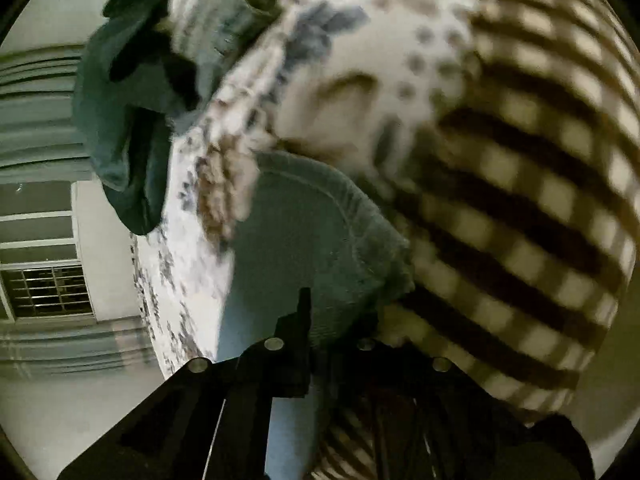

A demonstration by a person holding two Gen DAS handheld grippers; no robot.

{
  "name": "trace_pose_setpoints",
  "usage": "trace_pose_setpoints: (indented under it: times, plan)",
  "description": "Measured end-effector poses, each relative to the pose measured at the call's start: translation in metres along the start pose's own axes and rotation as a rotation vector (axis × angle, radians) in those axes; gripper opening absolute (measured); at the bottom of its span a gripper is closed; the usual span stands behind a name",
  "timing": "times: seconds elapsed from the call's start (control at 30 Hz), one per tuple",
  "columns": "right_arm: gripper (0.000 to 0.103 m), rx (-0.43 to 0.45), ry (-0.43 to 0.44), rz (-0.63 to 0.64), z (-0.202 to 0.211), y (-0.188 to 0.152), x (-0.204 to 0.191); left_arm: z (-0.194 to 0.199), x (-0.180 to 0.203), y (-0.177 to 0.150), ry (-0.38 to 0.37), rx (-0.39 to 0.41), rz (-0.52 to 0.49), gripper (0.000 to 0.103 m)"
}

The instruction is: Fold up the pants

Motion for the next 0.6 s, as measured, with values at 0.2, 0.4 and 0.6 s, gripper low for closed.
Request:
trace_pose_setpoints:
  times: [0.2, 0.4, 0.6]
  plan:
    - [0.011, -0.047, -0.022, 0.019, -0.016, 0.001, 0.016, -0.008, -0.016, 0.007, -0.02, 0.011, -0.013, 0.103]
    - [0.035, -0.09, 0.131, -0.017, -0.054, -0.005, 0.012, -0.019, -0.006, 0.003, -0.003, 0.038, -0.002, 0.103]
    - [0.006, -0.023, 0.067, -0.003, -0.058, 0.0, 0.005, -0.025, 0.014, -0.013, 0.011, 0.061, -0.002, 0.103]
Point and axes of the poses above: each gripper's, at about its wrist camera, not at the fingertips, and z roughly against the way its jaws point, x to its right, y to its top, the point moved 9 cm from there along -z, roughly the way its jaws point, and after that the axes turned 5 degrees about y, right-handed, at the moved point
